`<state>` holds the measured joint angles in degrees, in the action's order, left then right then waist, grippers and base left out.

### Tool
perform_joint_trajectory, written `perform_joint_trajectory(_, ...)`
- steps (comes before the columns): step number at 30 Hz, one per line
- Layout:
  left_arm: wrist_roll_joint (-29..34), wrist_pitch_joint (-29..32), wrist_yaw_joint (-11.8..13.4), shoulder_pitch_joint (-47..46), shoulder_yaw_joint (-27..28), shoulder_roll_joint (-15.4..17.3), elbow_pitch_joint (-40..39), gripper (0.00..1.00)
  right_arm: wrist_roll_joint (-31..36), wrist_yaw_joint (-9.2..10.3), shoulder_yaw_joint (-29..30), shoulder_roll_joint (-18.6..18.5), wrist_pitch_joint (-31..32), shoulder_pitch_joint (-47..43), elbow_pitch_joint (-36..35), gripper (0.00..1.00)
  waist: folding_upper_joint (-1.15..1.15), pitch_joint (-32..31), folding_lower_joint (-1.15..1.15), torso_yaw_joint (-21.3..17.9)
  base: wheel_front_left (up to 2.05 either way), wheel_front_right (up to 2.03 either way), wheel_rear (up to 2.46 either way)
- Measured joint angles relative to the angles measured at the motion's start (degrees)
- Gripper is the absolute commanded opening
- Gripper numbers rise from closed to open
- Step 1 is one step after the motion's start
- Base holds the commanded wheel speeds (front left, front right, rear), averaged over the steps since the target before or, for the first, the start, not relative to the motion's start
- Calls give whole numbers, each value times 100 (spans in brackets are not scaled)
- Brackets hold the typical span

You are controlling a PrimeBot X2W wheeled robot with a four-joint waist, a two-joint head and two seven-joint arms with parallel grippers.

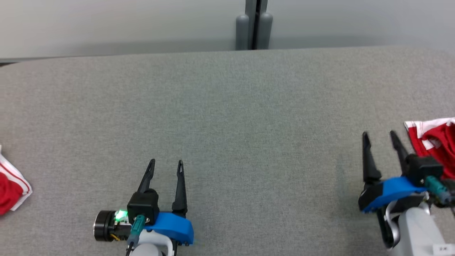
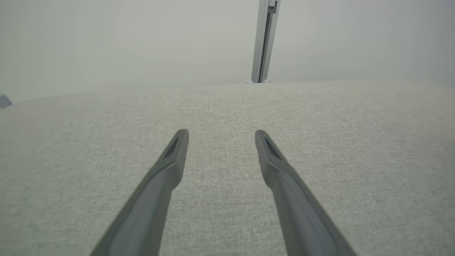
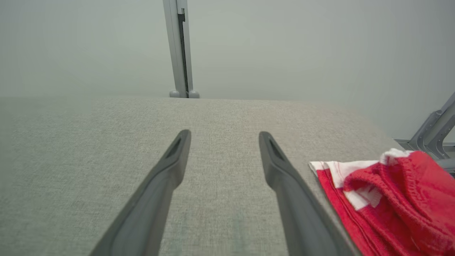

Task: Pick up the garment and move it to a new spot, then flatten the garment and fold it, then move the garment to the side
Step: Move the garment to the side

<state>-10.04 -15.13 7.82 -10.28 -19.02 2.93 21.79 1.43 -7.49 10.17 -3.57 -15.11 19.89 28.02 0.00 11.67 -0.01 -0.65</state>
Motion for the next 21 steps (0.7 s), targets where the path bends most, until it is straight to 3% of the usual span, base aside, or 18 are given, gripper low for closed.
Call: perform_joint_trajectory(21, 69, 0, -80, 899, 619, -7, 81, 100, -683, 0, -835, 67, 0, -1101, -65, 100, -1, -1114, 0, 141, 0, 0, 0)
